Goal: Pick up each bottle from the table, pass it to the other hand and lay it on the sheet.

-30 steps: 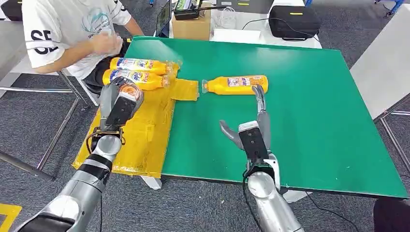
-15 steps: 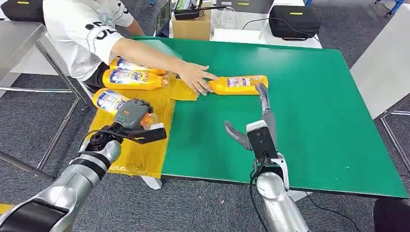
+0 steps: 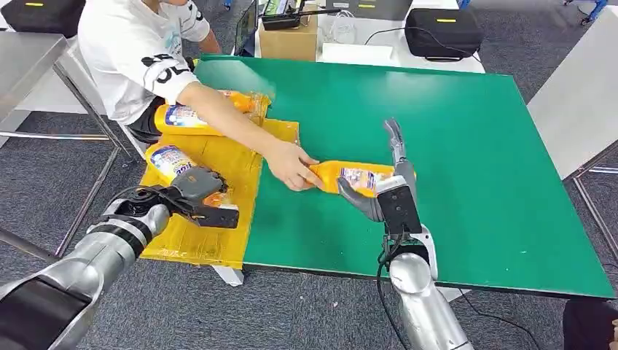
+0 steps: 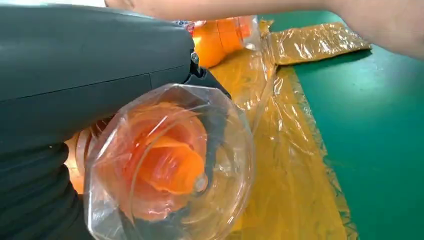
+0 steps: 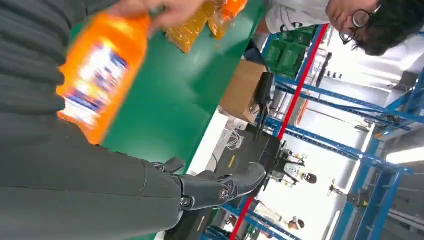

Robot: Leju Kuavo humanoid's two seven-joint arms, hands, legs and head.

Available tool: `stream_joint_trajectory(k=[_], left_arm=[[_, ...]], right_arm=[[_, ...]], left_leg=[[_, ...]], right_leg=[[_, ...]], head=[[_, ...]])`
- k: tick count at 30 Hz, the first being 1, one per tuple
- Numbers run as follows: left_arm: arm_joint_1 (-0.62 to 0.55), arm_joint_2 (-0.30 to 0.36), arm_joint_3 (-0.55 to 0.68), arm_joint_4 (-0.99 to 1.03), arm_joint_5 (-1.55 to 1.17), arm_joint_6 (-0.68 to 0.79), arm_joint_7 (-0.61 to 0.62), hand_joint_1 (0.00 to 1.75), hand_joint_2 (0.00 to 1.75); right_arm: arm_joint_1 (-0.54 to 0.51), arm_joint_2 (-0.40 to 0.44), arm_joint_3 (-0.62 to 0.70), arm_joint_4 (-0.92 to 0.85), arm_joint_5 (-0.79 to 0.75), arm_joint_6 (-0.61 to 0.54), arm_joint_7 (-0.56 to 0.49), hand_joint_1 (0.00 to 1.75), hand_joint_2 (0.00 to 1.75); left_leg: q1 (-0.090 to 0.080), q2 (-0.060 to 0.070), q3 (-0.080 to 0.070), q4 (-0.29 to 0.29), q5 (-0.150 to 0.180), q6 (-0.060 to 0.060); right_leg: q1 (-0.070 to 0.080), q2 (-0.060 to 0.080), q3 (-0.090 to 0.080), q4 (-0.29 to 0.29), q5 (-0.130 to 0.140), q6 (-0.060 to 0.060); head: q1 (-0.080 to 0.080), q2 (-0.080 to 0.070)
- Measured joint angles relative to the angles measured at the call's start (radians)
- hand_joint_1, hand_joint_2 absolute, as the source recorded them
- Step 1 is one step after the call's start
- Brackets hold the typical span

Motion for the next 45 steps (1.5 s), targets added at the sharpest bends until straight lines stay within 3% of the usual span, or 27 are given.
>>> stream_joint_trajectory(k=[1,2,11,19,20,24,25,28,29,44,45], left_arm=[[-0.001,0.000,-0.003,0.003,0.000,0.002,0.001,1.54,1.75],[-0.001,0.000,-0.005,0.005,0.005,0.003,0.002,0.02,1.75],[0.025,-0.003,-0.008,0.021,0.175,0.061,-0.029,0.00,1.75],[0.058,-0.006,0.044,0.006,0.318,0.000,-0.124,0.00,1.75],[0.064,-0.006,0.052,0.000,0.334,-0.007,-0.134,0.00,0.00],[0.098,-0.006,0.094,-0.036,0.429,-0.051,-0.186,0.00,0.00],[0.107,-0.005,0.105,-0.047,0.447,-0.061,-0.193,0.00,0.00],[0.141,-0.003,0.144,-0.090,0.533,-0.109,-0.218,0.00,0.00],[0.156,-0.003,0.162,-0.110,0.567,-0.126,-0.223,0.00,1.75],[0.382,-0.042,0.416,-0.457,0.850,-0.243,-0.211,0.00,1.75],[0.391,-0.052,0.433,-0.476,0.873,-0.246,-0.195,0.00,1.75]], right_arm=[[-0.001,0.000,0.000,0.001,0.000,0.000,0.000,0.00,1.75],[-0.001,0.000,0.000,0.002,0.000,0.000,0.000,0.00,1.75],[-0.011,-0.004,0.008,0.012,-0.019,0.001,-0.002,0.00,1.75],[-0.027,-0.010,0.008,0.032,-0.037,0.011,-0.002,0.00,1.75],[-0.029,-0.010,0.008,0.036,-0.039,0.013,-0.002,0.00,1.75],[-0.036,-0.014,0.008,0.053,-0.046,0.023,0.002,0.00,1.75],[-0.038,-0.016,0.008,0.057,-0.046,0.024,0.005,0.00,0.00],[-0.045,-0.021,0.008,0.074,-0.034,0.028,0.027,0.00,0.00],[-0.047,-0.024,0.009,0.081,-0.026,0.032,0.038,0.00,0.00],[-0.097,-0.070,0.027,0.254,0.131,0.097,0.195,0.00,0.00],[-0.099,-0.073,0.028,0.269,0.152,0.099,0.207,0.00,1.75]], left_leg=[[0.000,0.000,0.000,0.000,0.000,0.000],[0.000,0.000,0.000,0.000,0.000,0.000],[0.000,0.000,0.000,0.000,0.000,0.000],[0.000,0.000,0.000,0.000,0.000,0.000],[0.000,-0.001,0.000,0.000,0.000,0.000],[0.000,0.000,0.000,0.000,0.000,0.000],[0.000,0.000,0.000,0.000,0.000,0.000],[0.000,0.000,0.000,0.000,0.000,0.000],[0.000,0.000,0.000,0.000,0.000,0.000],[0.000,-0.001,0.000,0.000,0.000,0.000],[0.000,-0.001,0.000,0.000,0.000,0.000]], right_leg=[[0.000,0.000,0.000,0.000,0.000,0.000],[0.000,0.000,0.000,0.000,0.000,0.000],[0.000,0.000,0.000,0.000,0.000,0.000],[0.000,0.000,0.000,0.000,0.000,0.000],[0.000,0.000,0.000,0.000,0.000,0.000],[0.000,0.000,0.000,0.000,0.000,0.000],[0.000,0.000,0.000,0.000,0.000,0.000],[0.000,0.000,0.000,0.000,0.000,0.000],[0.000,0.000,0.000,0.000,0.000,0.000],[0.000,0.000,0.000,0.000,0.000,0.000],[0.000,0.000,0.000,0.000,0.000,0.000]], head=[[0.000,0.000],[0.000,0.000],[0.000,0.000],[0.000,0.000],[0.000,0.000],[0.000,0.000],[0.000,0.000],[0.000,0.000],[0.000,0.000],[0.000,0.000],[0.000,0.000]])
